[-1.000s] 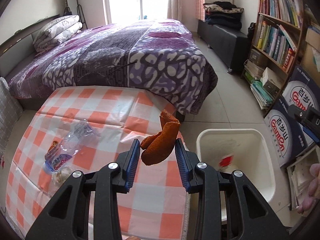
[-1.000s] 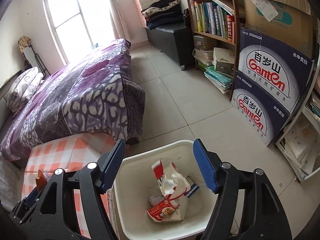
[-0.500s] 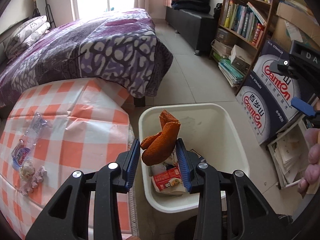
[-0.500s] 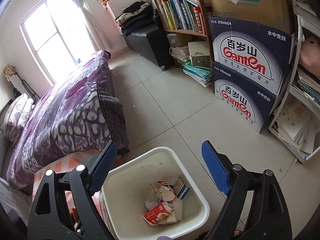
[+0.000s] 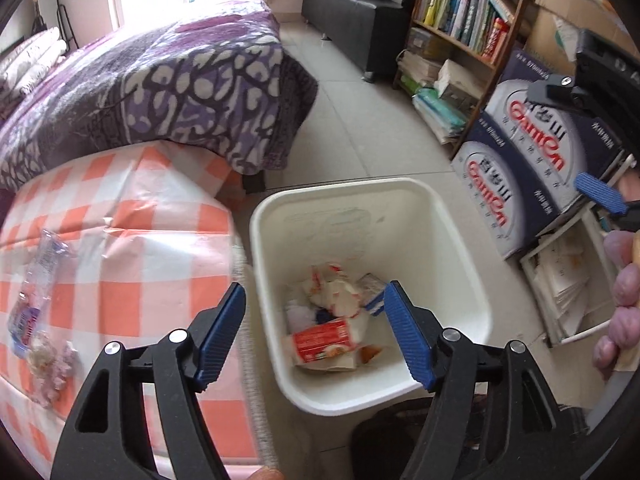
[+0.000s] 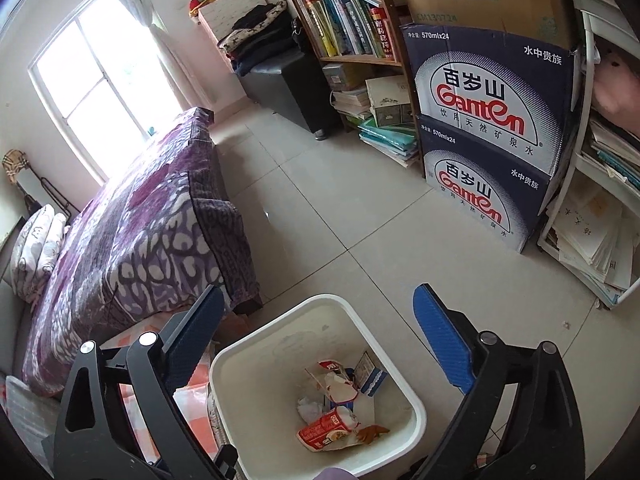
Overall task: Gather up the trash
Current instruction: 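Grasp the clear water bottle with the left tool and lift it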
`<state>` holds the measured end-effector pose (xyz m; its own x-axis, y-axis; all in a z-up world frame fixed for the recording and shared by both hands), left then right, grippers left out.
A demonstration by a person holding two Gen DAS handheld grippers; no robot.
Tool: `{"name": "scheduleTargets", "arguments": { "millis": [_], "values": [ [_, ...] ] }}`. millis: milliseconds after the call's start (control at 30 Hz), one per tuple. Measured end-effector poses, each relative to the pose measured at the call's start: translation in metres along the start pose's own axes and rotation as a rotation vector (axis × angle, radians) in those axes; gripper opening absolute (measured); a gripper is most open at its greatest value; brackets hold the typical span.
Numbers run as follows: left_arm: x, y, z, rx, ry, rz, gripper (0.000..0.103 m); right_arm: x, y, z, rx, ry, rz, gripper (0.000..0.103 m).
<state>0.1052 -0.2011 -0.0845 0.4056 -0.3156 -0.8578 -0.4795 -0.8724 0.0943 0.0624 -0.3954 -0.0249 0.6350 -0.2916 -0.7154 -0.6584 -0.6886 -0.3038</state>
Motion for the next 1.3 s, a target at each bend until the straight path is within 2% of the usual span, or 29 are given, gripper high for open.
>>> {"name": "scheduleTargets", "arguments": {
  "millis": [100, 267, 367, 433, 533, 733, 800, 900, 1000, 1167, 1300],
  "values": [
    [0.0, -0.02, 0.001, 0.05, -0.013, -0.095, 0.074, 0.003, -0.01, 0.005, -0.021, -0.017, -0.004, 0.096],
    [0.003, -0.062, 0.004, 0.116, -0.049, -0.211, 0.079, 0.011, -0.036, 0.021, -0.096, -0.065, -0.015, 0.096],
    [0.004, -0.098, 0.006, 0.144, -0.084, -0.322, 0.079, 0.013, -0.055, 0.03, -0.148, -0.084, -0.021, 0.096],
    [0.003, -0.128, 0.005, 0.135, -0.103, -0.379, 0.079, 0.015, -0.069, 0.037, -0.183, -0.093, -0.026, 0.096],
    [0.003, -0.17, 0.006, 0.097, -0.141, -0.424, 0.081, 0.019, -0.09, 0.05, -0.233, -0.114, -0.04, 0.096],
    [0.017, -0.243, 0.02, 0.087, -0.215, -0.543, 0.083, 0.024, -0.134, 0.084, -0.365, -0.158, -0.062, 0.096],
    [0.02, -0.265, 0.024, 0.056, -0.229, -0.549, 0.083, 0.025, -0.15, 0.097, -0.417, -0.17, -0.076, 0.096],
    [0.023, -0.295, 0.028, -0.009, -0.242, -0.505, 0.081, 0.028, -0.172, 0.117, -0.479, -0.207, -0.118, 0.096],
    [0.024, -0.323, 0.034, -0.092, -0.248, -0.469, 0.062, 0.031, -0.193, 0.138, -0.547, -0.26, -0.173, 0.096],
    [0.01, -0.352, 0.039, -0.227, -0.201, -0.371, 0.055, 0.03, -0.23, 0.179, -0.686, -0.32, -0.265, 0.096],
    [-0.019, -0.366, 0.04, -0.317, -0.133, -0.322, 0.053, 0.02, -0.264, 0.226, -0.872, -0.362, -0.362, 0.096]
  ]
}}
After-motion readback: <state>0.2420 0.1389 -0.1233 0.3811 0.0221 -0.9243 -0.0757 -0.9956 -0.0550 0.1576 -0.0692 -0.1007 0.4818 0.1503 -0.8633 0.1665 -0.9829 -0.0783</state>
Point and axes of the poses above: each gripper's, at about its wrist camera, not at the fingertips, and x roughly the way its jaws point, y to its right, z to its underside, the point moved 4 cm from there along x, roughly the way its jaws point, and after that the axes turned 2 degrees about z, right-handed, at the moved point
